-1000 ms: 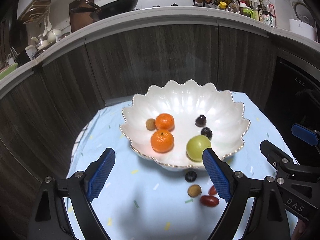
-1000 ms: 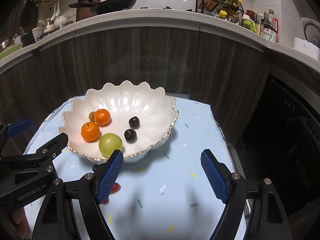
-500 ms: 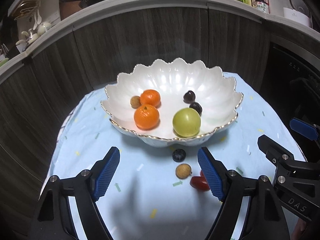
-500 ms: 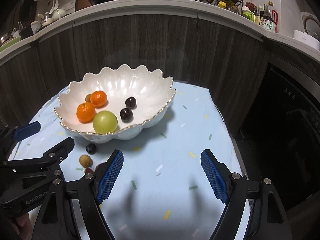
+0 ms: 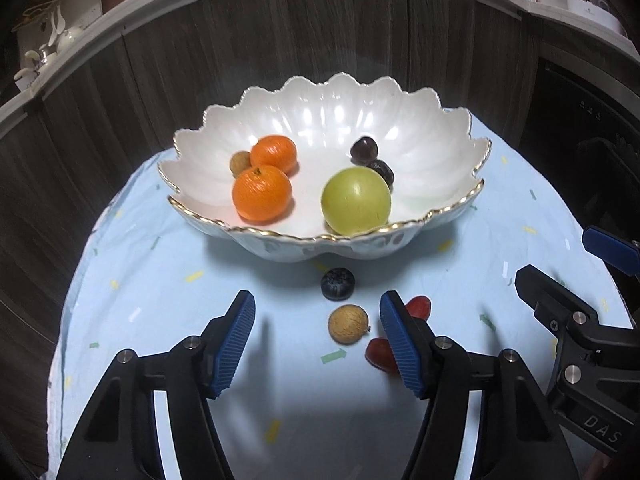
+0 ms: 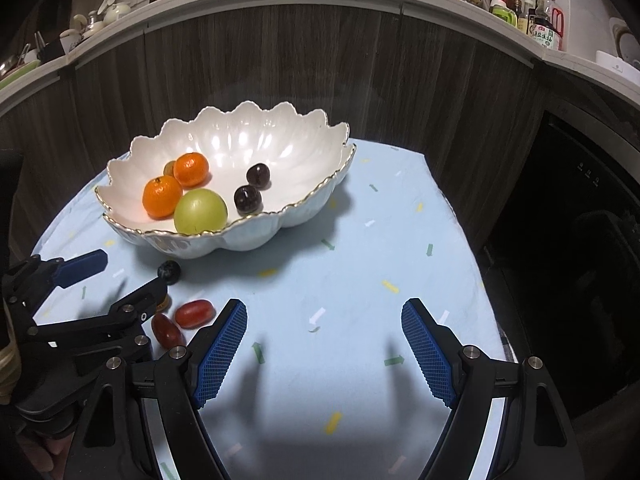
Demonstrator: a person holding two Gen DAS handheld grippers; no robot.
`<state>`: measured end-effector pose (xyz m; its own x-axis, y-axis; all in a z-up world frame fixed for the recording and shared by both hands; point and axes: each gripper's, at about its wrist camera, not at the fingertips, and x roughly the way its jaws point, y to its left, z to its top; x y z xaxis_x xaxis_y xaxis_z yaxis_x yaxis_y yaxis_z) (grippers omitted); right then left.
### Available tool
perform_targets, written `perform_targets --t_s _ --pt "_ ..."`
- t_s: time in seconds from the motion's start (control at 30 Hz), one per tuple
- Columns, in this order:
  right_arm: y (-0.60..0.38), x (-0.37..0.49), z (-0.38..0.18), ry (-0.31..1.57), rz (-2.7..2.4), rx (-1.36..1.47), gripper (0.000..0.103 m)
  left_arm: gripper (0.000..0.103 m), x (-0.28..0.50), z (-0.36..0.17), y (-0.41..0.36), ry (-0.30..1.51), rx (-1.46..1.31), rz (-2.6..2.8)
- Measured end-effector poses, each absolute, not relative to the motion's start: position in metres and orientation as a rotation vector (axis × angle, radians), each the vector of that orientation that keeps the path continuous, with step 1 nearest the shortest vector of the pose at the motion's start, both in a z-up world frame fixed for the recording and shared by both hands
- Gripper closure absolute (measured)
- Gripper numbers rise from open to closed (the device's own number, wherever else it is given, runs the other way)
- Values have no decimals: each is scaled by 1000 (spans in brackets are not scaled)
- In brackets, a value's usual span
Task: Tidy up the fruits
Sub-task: 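Grasp the second brown fruit with the left tool while the right tool approaches the red fruits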
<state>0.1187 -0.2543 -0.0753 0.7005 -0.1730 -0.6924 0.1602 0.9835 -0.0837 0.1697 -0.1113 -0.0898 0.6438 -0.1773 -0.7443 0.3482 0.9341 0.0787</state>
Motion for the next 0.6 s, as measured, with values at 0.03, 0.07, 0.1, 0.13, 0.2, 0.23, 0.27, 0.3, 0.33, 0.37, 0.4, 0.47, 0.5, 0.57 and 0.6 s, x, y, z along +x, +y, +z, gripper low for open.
perform_targets --t_s 0.03,0.07,0.1,0.13,0.2,0.23,0.27,0.3,0.33,0.37,0.4,0.47,0.5,0.57,0.6 --pt "-255 119 -76 776 -185 -17 22 42 170 -92 -112 827 223 -305" --pt "-255 119 -77 778 -186 -16 22 44 171 -93 -113 832 223 -308" --pt "-255 120 -77 780 -185 -17 22 45 172 -95 -114 837 224 -310" --pt "-255 120 -78 781 -185 -18 22 47 172 -96 -114 841 223 -313" --pt "-254 121 -78 780 -189 -21 22 51 173 -98 -115 850 221 -318" --pt "-254 121 -79 781 -188 -23 22 54 174 -100 -115 858 220 -322" --pt "-254 121 -79 782 -187 -24 22 57 174 -102 -115 861 218 -324" --pt "-254 121 -79 784 -186 -24 22 59 174 -102 -116 862 214 -327" --pt "-253 121 -80 786 -185 -25 22 60 174 -103 -116 862 212 -329" --pt "-253 121 -80 787 -183 -25 22 63 174 -103 -116 863 208 -334" --pt "-253 120 -80 788 -181 -23 22 65 174 -103 -117 864 207 -337" --pt "-254 119 -80 787 -176 -20 22 71 175 -104 -118 864 206 -344" --pt "-254 119 -80 787 -173 -19 22 73 174 -104 -119 864 207 -347" --pt "-254 120 -80 787 -161 -13 22 79 173 -104 -120 862 210 -359" --pt "-254 119 -80 787 -157 -11 22 79 172 -103 -120 861 211 -359"
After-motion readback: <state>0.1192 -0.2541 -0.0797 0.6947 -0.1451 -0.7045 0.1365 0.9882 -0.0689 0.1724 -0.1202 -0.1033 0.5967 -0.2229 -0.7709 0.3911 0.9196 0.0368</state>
